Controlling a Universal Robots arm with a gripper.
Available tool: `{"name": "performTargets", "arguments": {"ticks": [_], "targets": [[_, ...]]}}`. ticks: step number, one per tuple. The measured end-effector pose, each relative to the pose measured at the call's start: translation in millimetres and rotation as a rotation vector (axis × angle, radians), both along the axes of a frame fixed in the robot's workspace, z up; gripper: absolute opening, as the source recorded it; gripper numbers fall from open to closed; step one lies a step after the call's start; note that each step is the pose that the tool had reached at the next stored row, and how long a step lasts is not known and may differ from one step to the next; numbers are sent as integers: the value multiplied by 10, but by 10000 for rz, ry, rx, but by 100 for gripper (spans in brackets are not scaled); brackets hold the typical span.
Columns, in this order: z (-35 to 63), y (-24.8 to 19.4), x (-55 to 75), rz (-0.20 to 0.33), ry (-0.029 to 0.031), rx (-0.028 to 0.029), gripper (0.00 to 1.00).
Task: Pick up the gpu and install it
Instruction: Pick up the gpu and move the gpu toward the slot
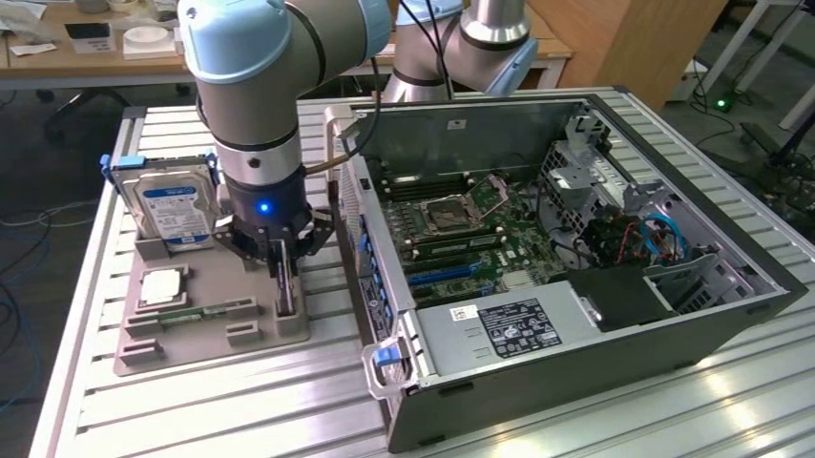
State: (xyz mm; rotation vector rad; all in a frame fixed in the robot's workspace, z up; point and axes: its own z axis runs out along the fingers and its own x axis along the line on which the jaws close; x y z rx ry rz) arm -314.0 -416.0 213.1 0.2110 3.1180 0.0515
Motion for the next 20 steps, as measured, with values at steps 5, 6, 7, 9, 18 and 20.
{"name": "performTargets", "arguments": {"ticks": [5, 6, 7, 9, 18, 20], "targets": [[0, 0, 0, 0, 0, -1, 30], [0, 0, 0, 0, 0, 0, 29], [0, 0, 0, 0, 0, 0, 29], [0, 0, 0, 0, 0, 0, 29], [0, 0, 0, 0, 0, 0, 29], [0, 0, 0, 0, 0, 0, 29]]}}
